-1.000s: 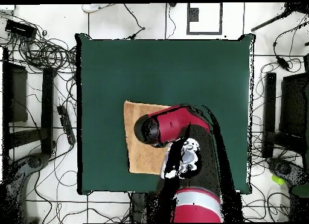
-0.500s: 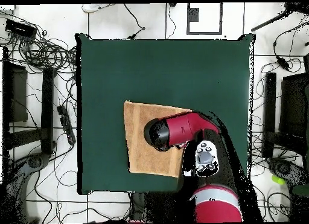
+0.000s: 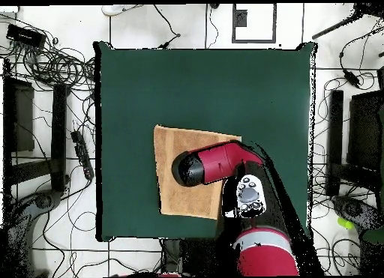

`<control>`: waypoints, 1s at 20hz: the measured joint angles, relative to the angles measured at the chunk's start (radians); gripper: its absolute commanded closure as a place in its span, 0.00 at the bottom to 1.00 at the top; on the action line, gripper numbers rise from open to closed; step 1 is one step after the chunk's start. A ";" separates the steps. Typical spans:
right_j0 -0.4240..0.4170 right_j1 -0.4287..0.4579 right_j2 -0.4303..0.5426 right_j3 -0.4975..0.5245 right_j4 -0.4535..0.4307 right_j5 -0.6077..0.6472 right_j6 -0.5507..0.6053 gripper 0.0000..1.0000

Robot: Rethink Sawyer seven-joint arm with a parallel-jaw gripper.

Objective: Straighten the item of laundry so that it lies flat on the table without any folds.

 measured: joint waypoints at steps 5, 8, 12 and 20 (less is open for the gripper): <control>0.033 0.003 0.000 -0.002 -0.024 -0.011 0.000 0.00; 0.054 0.010 0.000 -0.002 -0.056 -0.010 0.000 0.00; 0.063 0.035 0.000 -0.003 -0.098 -0.011 0.000 0.00; 0.067 0.079 -0.003 -0.012 -0.209 -0.042 0.000 0.00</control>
